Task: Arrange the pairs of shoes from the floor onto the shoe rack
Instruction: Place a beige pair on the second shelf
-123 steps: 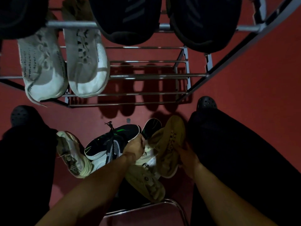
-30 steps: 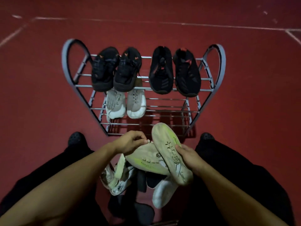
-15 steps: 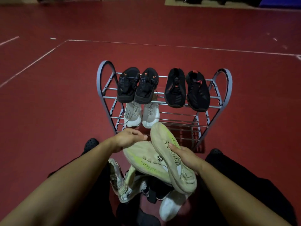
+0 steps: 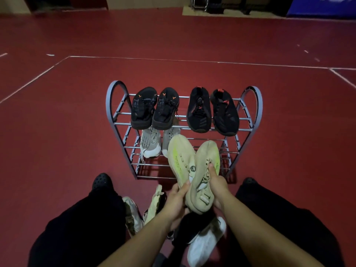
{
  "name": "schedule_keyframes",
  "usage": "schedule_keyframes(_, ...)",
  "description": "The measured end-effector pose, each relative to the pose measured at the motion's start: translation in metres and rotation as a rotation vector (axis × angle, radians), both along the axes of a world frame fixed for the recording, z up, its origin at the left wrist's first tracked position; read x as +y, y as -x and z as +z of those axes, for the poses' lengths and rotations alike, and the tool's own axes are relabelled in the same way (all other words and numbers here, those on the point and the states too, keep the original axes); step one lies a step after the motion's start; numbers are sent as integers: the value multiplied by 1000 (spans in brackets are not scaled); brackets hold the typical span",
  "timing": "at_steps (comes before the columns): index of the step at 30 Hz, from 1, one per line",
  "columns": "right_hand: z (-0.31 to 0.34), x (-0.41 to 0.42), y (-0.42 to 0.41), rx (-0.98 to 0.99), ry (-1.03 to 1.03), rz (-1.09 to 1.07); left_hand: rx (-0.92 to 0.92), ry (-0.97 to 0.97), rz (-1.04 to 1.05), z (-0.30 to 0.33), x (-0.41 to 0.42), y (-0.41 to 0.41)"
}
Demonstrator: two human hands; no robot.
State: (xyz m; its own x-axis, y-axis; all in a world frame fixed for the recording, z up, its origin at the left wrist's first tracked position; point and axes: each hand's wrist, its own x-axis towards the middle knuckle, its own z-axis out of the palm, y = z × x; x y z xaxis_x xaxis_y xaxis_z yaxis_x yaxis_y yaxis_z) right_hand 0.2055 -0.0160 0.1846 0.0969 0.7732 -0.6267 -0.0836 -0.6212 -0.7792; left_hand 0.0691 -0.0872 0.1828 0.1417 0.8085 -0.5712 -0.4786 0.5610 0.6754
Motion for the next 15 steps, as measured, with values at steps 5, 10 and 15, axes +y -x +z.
schedule_keyframes(5, 8, -2, -12, 275, 14, 143, 41, -15, 68, -1, 8, 4)
schedule_keyframes(10, 10, -17, -22, 415, 156, 406, 120, -55, 93, 3, 15, 7)
schedule_keyframes(15, 0, -19, -35, 481, 132, 393, 108, -12, 31, 0, 14, 8)
